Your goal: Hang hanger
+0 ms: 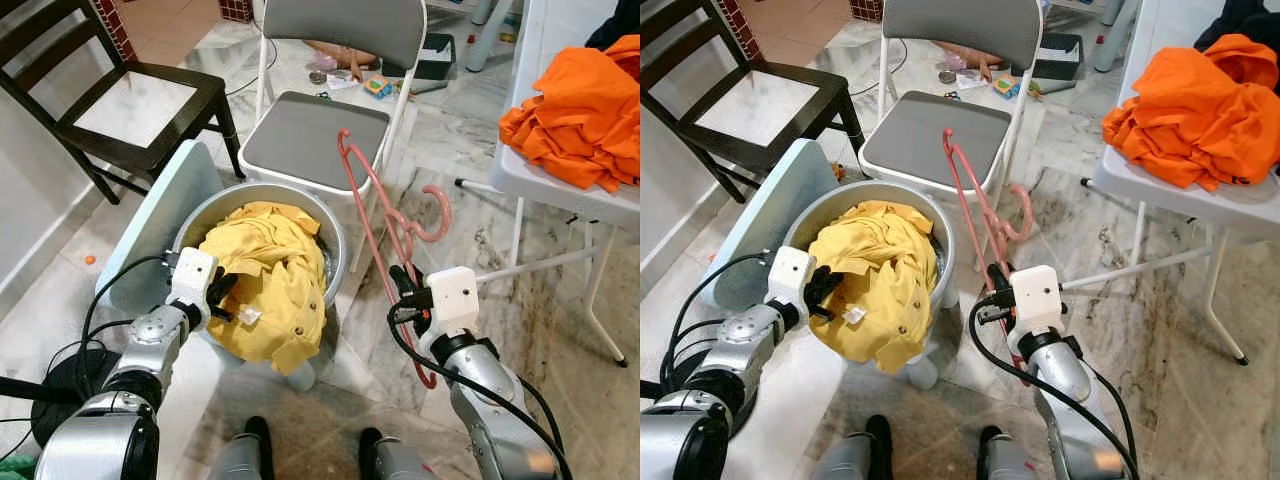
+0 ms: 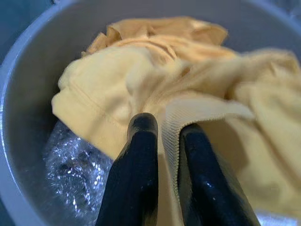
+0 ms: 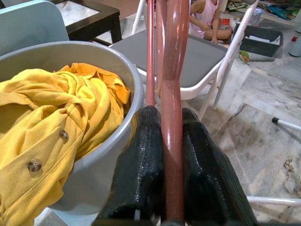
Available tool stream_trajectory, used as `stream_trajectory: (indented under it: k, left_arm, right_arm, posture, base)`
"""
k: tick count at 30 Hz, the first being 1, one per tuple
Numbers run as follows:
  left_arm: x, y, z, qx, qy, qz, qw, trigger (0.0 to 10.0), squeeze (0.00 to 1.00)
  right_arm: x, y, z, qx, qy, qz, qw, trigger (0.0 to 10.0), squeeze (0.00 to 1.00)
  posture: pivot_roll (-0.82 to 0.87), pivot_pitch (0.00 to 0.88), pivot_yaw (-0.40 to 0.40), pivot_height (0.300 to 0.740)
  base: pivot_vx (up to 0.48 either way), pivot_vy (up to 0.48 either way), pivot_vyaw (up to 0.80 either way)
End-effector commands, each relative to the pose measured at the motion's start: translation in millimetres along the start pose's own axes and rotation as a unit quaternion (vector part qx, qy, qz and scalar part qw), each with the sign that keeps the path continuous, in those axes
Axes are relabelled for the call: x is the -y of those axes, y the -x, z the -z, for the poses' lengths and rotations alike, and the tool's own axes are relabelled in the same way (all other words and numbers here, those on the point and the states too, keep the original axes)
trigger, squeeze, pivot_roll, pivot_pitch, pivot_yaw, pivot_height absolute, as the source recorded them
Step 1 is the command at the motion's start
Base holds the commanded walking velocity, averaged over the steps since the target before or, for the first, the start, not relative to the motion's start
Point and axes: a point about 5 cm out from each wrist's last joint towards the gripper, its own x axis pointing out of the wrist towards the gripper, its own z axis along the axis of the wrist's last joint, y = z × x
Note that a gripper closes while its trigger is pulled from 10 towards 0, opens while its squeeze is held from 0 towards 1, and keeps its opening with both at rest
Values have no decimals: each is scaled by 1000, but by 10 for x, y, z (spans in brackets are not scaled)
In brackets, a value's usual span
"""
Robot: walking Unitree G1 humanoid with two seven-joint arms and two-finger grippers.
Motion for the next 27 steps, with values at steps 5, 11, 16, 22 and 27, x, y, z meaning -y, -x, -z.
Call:
stream_trajectory:
  k: [5,11,16,22,27]
  left_arm:
    - [14,-67,-232,58,70,8,996,0,0]
    - [59,-123,-446,110,130,17,985,0,0]
    - [221,-171,-659,155,148,28,976,0,0]
    - [384,-123,-1064,210,116,45,970,0,0]
    - [457,21,-1449,268,106,54,956,0,0]
  right_arm:
    - [-7,26,76,-9,-5,5,1000,10000,0]
    - [47,-46,38,2,-2,13,1000,10000,0]
    - [132,-64,-87,40,-3,45,998,10000,0]
    - [261,-14,-82,54,-19,128,990,10000,0]
    - [258,-72,-4,44,-22,120,992,10000,0]
  posture:
    - [-22,278,27,740]
    - [-27,262,24,740]
    - [-39,253,34,740]
    - [-34,222,50,740]
    - [6,184,50,740]
  base:
    - [0,0,0]
    - [0,0,0]
    - [0,0,0]
    - [0,0,0]
    - [0,0,0]
